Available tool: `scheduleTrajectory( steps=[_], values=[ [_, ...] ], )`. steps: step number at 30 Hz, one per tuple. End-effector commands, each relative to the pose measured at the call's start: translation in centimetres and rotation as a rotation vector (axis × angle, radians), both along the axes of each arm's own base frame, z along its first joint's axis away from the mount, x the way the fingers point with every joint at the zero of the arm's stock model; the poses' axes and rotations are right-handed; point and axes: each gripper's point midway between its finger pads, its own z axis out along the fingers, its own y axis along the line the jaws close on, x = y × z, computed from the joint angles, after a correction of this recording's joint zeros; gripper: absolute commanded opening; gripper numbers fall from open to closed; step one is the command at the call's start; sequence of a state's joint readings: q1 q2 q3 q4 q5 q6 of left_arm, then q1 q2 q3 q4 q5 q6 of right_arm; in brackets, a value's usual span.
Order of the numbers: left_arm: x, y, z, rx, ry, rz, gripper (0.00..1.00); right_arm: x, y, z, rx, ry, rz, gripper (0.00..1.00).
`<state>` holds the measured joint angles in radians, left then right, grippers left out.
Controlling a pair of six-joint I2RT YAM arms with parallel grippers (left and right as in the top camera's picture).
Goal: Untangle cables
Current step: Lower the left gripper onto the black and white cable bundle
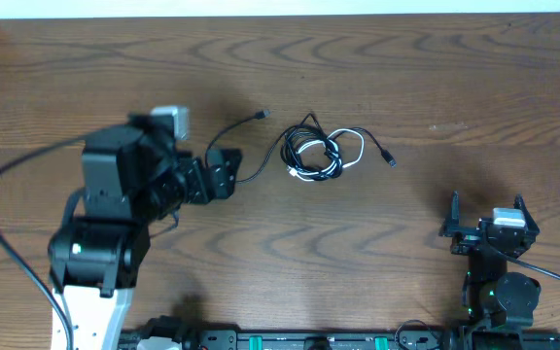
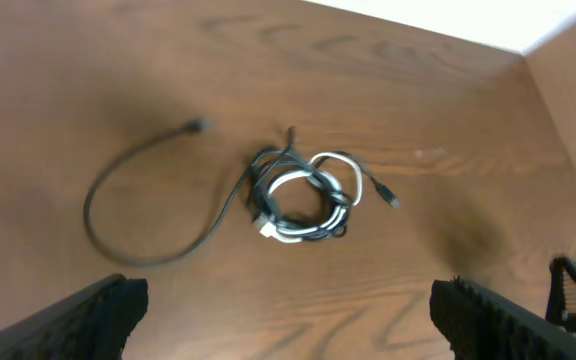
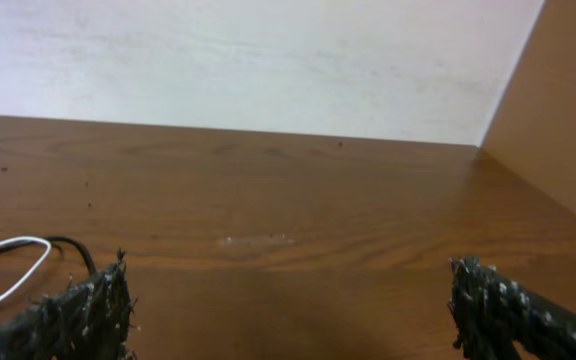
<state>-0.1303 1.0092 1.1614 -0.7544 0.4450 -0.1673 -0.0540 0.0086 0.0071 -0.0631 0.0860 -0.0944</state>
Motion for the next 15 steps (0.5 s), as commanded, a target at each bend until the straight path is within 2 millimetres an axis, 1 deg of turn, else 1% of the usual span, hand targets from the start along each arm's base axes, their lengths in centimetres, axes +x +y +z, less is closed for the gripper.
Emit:
scheduleTrajectory(
  steps=[1, 7, 12, 15],
  values=[
    [0.7, -2.1, 1.3, 0.067, -0.086, -0.14, 0.98, 0.0, -0.2, -0.1, 0.011, -0.001, -0.01, 0.99],
    [1.5, -4.0, -1.3, 0.073, -0.002, -0.196, 0.98, 0.0, -0.2, -0.1, 0.011, -0.001, -0.01, 0.99],
    [3.6, -6.3, -3.5, 0.077, 0.033, -0.24, 0.98, 0.0, -0.2, -0.1, 0.011, -0.001, -0.01, 0.99],
    [4.9, -7.3, -5.4, 0.139, 0.038, -0.249, 0.98, 0.0, -0.2, -0.1, 0.011, -0.001, -0.01, 0.99]
  ],
)
